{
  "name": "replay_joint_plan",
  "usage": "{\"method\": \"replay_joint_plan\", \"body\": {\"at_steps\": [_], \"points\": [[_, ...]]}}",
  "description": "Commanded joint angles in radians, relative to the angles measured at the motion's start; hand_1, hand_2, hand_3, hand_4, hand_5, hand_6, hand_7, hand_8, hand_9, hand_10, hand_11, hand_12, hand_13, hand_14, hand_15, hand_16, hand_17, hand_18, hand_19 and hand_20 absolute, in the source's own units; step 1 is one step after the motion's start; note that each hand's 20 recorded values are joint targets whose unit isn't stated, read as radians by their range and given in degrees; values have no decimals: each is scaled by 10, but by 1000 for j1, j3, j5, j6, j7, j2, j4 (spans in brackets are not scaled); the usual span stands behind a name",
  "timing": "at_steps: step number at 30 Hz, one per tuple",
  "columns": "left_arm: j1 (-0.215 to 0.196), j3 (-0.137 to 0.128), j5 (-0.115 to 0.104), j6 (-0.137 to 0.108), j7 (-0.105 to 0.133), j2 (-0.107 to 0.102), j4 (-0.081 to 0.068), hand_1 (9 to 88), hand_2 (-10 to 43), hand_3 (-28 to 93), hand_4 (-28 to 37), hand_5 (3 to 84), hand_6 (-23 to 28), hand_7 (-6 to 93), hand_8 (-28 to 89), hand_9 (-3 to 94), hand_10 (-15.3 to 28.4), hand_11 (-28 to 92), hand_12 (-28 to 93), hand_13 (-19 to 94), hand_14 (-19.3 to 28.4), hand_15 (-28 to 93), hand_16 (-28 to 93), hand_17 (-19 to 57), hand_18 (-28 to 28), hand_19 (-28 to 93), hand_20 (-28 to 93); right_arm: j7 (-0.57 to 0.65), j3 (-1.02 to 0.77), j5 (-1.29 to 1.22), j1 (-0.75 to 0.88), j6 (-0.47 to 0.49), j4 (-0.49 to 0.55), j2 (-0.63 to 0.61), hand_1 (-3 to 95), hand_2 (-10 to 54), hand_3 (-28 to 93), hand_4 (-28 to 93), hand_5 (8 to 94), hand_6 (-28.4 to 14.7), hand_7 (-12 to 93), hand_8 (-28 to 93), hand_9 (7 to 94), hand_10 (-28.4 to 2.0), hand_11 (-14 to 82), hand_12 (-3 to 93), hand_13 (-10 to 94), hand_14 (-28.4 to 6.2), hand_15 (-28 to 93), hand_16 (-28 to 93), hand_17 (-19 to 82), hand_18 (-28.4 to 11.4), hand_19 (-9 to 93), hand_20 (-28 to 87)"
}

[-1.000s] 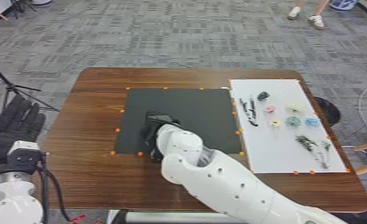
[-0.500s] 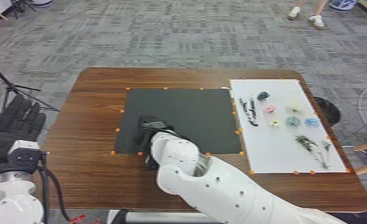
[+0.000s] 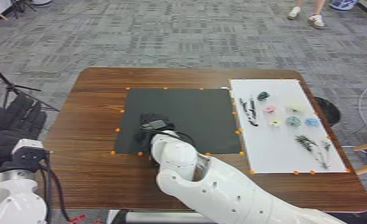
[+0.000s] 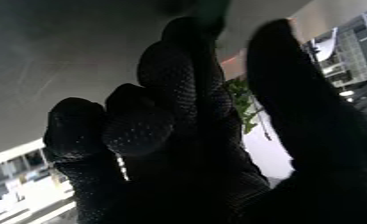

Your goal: Arrange flowers

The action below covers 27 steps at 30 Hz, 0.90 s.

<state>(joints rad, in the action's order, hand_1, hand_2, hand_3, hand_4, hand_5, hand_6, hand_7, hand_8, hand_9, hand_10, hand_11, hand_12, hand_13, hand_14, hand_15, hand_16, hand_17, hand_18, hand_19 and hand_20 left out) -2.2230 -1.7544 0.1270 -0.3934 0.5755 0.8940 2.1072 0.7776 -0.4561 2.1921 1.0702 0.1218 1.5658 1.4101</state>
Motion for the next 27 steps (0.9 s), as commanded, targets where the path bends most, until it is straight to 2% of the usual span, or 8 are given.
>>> {"method": "replay_joint_plan", "body": {"at_steps": [1,5,10,13,15,19,25,27], "points": [[-9,2,-39,10,17,-1,2,211,148,754,-283,411,84,145,-99,286,139,229,86,202,124,255,-42,-54,107,240,112,-13,4,4,-1,-32,9,-19,304,-95,753,-252,653,-53,580,-163,727,-158,517,463,733,-128,707,504,498,-259,932,431],[-19,-8,-36,15,16,5,3,211,148,753,-283,411,84,146,-99,286,140,229,86,202,125,259,-42,-54,107,241,112,6,16,-11,-2,-44,60,-52,238,-80,735,-193,639,-65,565,-170,751,-165,472,428,741,-125,694,495,506,-255,932,429],[-33,-21,-35,14,12,16,5,211,148,753,-283,411,83,146,-99,285,140,229,86,202,125,260,-43,-53,107,240,111,-1,11,5,14,-50,140,-103,206,76,748,-156,613,-92,591,-171,787,-181,363,322,750,-124,672,469,516,-256,932,422],[-27,-18,-29,18,5,22,1,211,148,753,-283,411,84,146,-100,286,140,229,87,202,125,260,-44,-53,107,239,111,-5,-28,-4,44,-25,209,-145,204,97,755,-152,582,-110,614,-182,791,-196,271,253,761,-119,642,446,522,-256,932,417],[-26,-21,-32,31,10,26,-1,212,148,753,-283,411,84,146,-100,286,139,229,86,202,125,260,-44,-53,107,239,111,-19,-46,46,66,-73,258,-192,202,104,755,-151,574,-113,562,-183,774,-205,252,236,751,-129,634,436,506,-261,932,410],[-47,-44,-23,42,18,36,5,211,148,754,-283,412,85,145,-99,284,139,229,87,202,125,259,-44,-53,107,238,111,-63,-113,269,144,-225,340,-301,198,107,759,-149,583,-118,251,-81,722,-222,256,231,710,-157,662,414,472,-279,932,400],[-95,-84,-18,52,34,45,18,210,147,755,-283,411,83,146,-100,283,138,228,86,203,124,257,-45,-52,107,237,111,-49,-324,311,284,-246,464,-433,264,-38,763,-160,554,-127,175,-62,650,-228,243,217,665,-167,659,373,428,-284,932,363],[-108,-94,-14,42,32,46,26,210,146,755,-283,410,82,146,-100,283,138,227,86,203,124,255,-45,-52,107,237,111,-26,-380,347,335,-313,496,-490,277,-60,759,-163,555,-126,172,-66,641,-228,231,208,659,-167,661,358,421,-284,931,350]]}}
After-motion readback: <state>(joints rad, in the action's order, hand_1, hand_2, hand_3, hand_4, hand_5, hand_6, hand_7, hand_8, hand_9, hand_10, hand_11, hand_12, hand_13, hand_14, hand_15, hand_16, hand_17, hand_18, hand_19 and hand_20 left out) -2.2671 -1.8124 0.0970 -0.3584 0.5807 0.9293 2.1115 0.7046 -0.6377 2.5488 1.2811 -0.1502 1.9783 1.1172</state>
